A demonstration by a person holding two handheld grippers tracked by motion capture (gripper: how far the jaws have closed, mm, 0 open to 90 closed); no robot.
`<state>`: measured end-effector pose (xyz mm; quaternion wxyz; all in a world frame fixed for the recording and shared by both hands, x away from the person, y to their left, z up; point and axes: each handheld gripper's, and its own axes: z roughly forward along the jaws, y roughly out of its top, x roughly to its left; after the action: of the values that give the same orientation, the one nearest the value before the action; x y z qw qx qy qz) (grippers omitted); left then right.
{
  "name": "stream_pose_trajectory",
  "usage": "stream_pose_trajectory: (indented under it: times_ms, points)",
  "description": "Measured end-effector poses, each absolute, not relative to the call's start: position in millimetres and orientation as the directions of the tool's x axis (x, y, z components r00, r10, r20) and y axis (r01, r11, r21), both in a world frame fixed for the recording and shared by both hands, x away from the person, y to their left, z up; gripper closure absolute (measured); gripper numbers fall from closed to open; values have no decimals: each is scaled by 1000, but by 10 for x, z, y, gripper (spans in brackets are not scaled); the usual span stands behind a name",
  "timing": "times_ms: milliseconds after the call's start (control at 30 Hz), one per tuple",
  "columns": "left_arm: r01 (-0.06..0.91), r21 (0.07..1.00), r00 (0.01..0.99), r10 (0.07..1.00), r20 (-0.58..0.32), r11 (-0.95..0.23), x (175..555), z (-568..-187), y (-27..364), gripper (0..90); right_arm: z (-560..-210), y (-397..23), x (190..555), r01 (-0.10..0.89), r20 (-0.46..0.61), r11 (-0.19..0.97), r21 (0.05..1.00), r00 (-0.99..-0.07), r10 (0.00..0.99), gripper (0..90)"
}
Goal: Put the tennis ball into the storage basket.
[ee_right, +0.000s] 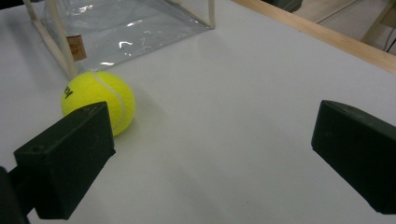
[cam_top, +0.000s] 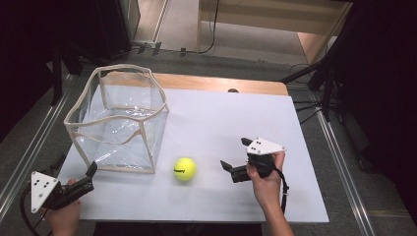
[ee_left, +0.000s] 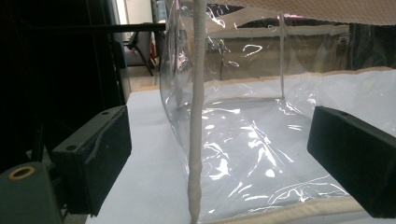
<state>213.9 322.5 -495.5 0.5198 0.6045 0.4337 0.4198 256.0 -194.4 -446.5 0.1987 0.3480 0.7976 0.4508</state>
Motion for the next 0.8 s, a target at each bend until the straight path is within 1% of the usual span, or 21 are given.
stream_pose_trajectory:
  times_ms: [267, 800]
  points:
    - [91, 992, 272, 961, 57, -85, 2138, -4953, 3229, 68, -4436, -1776, 2619, 381, 11, 375, 845, -714, 700, 0]
    - [89, 993, 275, 960, 55, -83, 2140, -4953, 3233, 67, -4427, -1394, 2755, 373, 3, 469, 800, -785, 619, 0]
